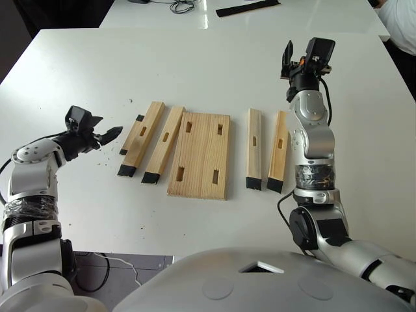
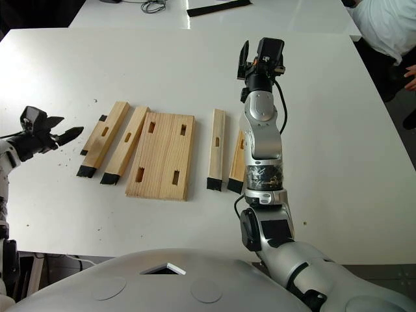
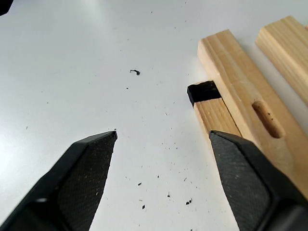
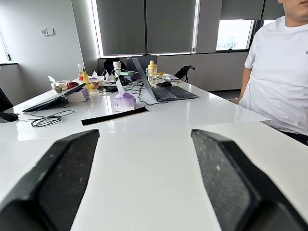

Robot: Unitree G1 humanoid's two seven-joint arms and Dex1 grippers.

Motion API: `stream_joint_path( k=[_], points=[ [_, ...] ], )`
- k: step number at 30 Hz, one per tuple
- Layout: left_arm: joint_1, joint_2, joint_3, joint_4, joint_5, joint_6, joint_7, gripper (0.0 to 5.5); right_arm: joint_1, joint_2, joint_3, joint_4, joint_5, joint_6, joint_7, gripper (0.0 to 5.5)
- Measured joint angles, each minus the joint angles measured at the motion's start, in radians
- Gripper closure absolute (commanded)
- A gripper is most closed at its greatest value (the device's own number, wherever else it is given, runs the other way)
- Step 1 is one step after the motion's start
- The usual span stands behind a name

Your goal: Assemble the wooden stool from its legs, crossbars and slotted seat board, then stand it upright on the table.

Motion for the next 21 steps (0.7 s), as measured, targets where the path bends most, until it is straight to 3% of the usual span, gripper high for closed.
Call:
stream_joint_path(
  k=[5, 21],
  points=[
    [0.014, 0.000, 0.005, -0.120, -0.056, 0.061, -0.045, 1.93, 0.001, -0.001, -0.003, -0.011, 0.000, 0.000, -0.001, 1.98],
    [0.119, 0.004, -0.009, -0.156, -0.020, 0.045, -0.062, 1.93, 0.011, -0.005, -0.003, -0.018, 0.000, 0.006, -0.001, 1.98]
  ],
)
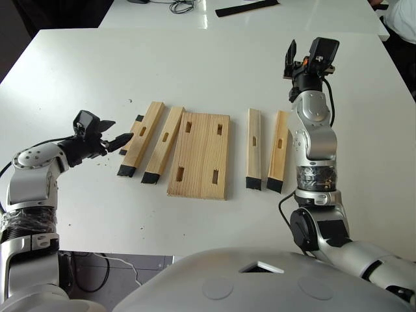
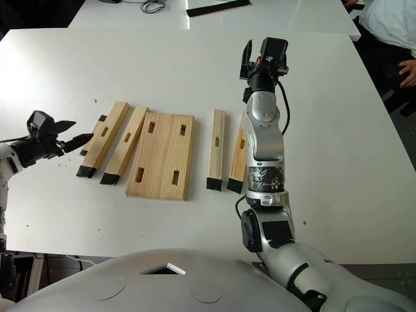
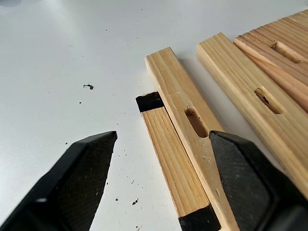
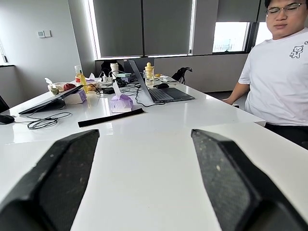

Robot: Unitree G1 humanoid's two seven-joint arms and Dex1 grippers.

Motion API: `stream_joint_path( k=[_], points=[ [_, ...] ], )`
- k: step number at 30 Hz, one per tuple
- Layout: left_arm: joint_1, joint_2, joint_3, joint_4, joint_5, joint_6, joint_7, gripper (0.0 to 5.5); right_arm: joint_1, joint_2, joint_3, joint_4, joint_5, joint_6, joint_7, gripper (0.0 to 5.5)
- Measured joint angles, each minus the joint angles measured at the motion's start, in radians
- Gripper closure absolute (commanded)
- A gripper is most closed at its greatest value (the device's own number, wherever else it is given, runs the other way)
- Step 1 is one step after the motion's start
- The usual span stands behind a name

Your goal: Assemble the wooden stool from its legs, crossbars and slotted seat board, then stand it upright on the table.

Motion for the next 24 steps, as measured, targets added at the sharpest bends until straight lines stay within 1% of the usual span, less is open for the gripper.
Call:
stream_joint_path(
  k=[12, 24],
  points=[
    [0.008, 0.005, 0.002, 0.078, 0.023, -0.053, 0.021, 1.93, 0.000, -0.002, -0.001, 0.000, 0.000, 0.003, 0.001, 1.98],
    [0.065, -0.008, -0.004, 0.033, 0.020, -0.050, 0.021, 1.93, 0.000, -0.002, -0.001, 0.000, 0.000, 0.003, -0.002, 1.98]
  ],
)
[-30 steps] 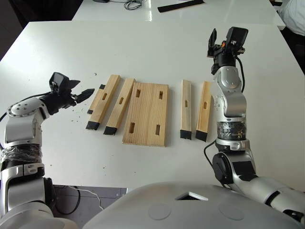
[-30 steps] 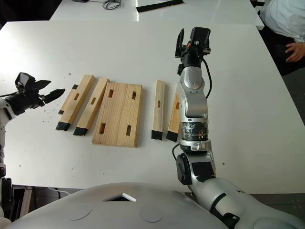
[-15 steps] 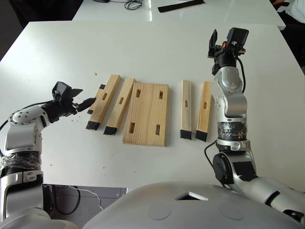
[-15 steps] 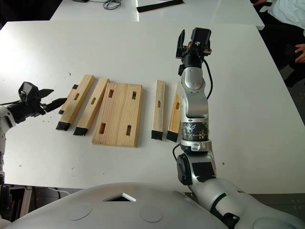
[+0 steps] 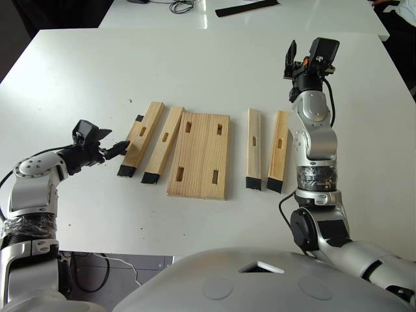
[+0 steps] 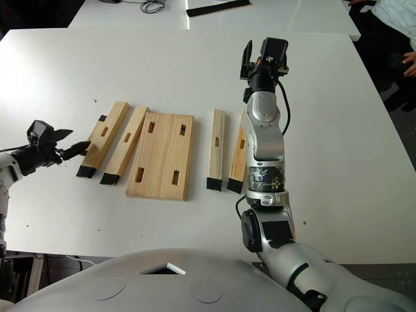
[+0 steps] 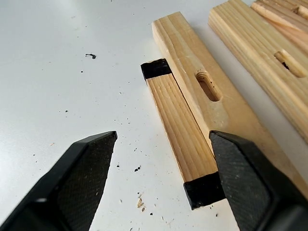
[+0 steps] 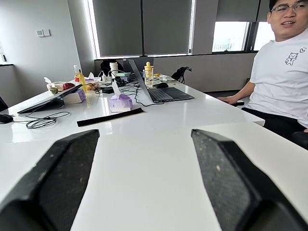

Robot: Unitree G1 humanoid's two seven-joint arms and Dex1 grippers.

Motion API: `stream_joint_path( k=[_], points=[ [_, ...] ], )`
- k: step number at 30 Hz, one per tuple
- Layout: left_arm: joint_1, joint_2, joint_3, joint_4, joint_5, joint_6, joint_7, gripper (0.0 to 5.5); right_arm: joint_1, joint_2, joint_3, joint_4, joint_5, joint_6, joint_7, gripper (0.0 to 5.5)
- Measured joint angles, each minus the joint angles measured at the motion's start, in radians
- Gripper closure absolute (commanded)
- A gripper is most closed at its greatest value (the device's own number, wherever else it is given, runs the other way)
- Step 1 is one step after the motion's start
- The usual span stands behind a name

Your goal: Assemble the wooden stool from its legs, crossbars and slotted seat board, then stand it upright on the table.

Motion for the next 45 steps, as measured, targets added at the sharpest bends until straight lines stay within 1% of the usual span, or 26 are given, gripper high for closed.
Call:
stream_joint_path(
  k=[8, 12, 19, 22, 25, 28, 31, 45],
  points=[
    [0.029, -0.005, -0.001, -0.055, -0.002, 0.018, 0.003, 1.93, 0.002, 0.001, 0.000, 0.000, 0.000, 0.000, -0.001, 1.98],
    [0.033, -0.037, -0.001, -0.092, -0.028, 0.050, 0.006, 1.93, 0.003, 0.001, 0.001, 0.000, -0.001, 0.000, -0.001, 1.98],
    [0.033, -0.056, -0.003, -0.125, -0.034, 0.062, 0.035, 1.93, 0.003, 0.002, 0.002, 0.000, -0.001, 0.000, -0.002, 1.98],
    [0.033, -0.053, 0.039, -0.125, -0.063, 0.076, 0.036, 1.93, 0.003, 0.001, 0.001, 0.000, -0.001, 0.000, -0.001, 1.98],
    [0.032, -0.023, 0.086, -0.131, -0.085, 0.102, 0.032, 1.93, 0.006, 0.001, 0.001, -0.001, -0.001, 0.000, -0.002, 1.98],
    [0.030, 0.005, 0.080, -0.102, -0.061, 0.099, 0.030, 1.93, 0.020, 0.005, 0.002, -0.002, -0.001, 0.000, -0.009, 1.98],
    [0.049, 0.005, 0.057, -0.096, -0.046, 0.093, 0.026, 1.93, 0.029, 0.005, 0.001, -0.003, -0.001, 0.000, -0.010, 1.98],
    [0.100, -0.034, 0.026, -0.097, -0.026, 0.060, 0.045, 1.93, 0.030, 0.002, 0.002, -0.004, -0.001, 0.000, -0.010, 1.98]
  ],
)
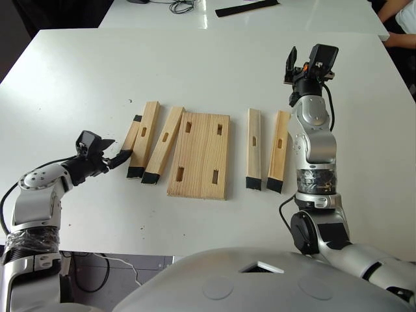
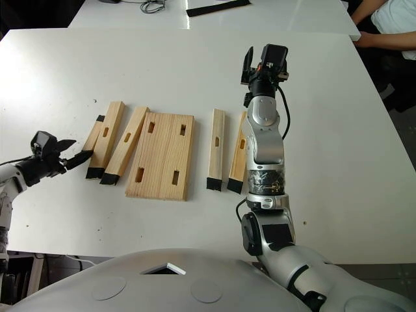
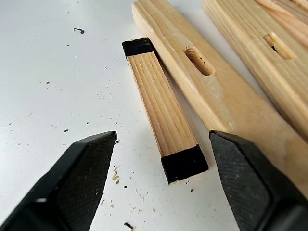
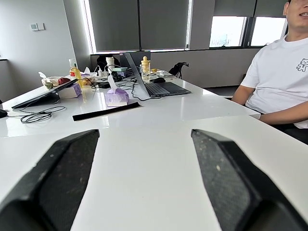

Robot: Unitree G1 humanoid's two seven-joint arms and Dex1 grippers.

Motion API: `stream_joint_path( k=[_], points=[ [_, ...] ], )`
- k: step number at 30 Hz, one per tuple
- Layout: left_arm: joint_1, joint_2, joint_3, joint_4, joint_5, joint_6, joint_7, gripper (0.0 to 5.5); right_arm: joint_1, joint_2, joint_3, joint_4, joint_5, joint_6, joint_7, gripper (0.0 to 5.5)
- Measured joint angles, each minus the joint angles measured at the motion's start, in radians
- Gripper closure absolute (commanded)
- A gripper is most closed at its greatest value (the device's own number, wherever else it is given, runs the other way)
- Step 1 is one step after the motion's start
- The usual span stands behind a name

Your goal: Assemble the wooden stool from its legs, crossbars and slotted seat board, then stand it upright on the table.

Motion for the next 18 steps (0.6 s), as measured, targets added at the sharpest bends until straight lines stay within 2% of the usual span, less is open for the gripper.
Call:
stream_joint_path(
  k=[5, 18],
  points=[
    [0.006, -0.004, -0.022, -0.001, 0.017, 0.000, 0.031, 1.93, 0.000, 0.001, 0.000, 0.000, 0.000, 0.000, -0.006, 1.98],
    [0.042, -0.094, -0.025, -0.151, 0.005, 0.121, 0.199, 3.97, 0.015, 0.005, 0.000, -0.013, 0.000, 0.000, -0.022, 1.98]
  ],
)
